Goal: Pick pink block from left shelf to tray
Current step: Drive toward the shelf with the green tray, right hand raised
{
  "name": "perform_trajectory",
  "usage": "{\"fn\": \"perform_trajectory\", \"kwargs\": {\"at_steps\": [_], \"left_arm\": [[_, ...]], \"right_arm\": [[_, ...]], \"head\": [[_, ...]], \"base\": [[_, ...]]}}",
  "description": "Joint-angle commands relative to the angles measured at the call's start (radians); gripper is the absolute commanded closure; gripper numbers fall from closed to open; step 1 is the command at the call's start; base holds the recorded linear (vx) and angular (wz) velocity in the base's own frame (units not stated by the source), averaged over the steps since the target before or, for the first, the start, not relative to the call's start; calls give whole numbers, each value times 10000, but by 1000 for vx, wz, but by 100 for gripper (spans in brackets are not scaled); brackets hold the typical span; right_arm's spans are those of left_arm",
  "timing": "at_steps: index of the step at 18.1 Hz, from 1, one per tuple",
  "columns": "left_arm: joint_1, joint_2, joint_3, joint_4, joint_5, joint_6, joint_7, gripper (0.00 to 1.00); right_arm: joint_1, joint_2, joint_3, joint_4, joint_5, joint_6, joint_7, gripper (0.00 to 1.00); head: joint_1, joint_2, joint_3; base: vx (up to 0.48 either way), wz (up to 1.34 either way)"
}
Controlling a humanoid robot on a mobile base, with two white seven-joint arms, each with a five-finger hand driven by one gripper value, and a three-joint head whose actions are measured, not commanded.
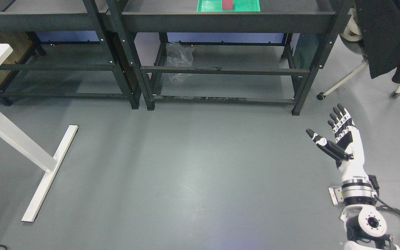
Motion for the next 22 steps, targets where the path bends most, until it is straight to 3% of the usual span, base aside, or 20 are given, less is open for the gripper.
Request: {"fn": "perform_trajectory", "kwargs": {"at_steps": [1,9,11,16,19,22], "left_arm": [[-292,175,0,-175,0,-4,7,0],[-292,175,0,-175,0,-4,7,0],[-307,175,0,-175,0,-4,7,0],[-292,175,0,-175,0,-4,7,0],[-292,175,0,-175,0,-4,7,0],[-292,175,0,-175,0,-4,7,0]], "right_arm": [[275,-144,-297,-325,-62,-9,8,1],[306,-144,-251,-309,-277,6,54,1],[351,-144,-236,-324,363,-435,39,1],[413,-144,-512,-340,6187,-1404,-635,3],[459,-1331,-633,-370,9559,-1773,-682,3],[459,-1641,-957,-355,10248,-1819,-652,1]], "head": [[0,0,0],[0,0,0],[0,0,0],[0,0,0],[0,0,0],[0,0,0]], "base": [[0,0],[-6,0],[20,11],[97,39],[185,-20],[269,-49]]}}
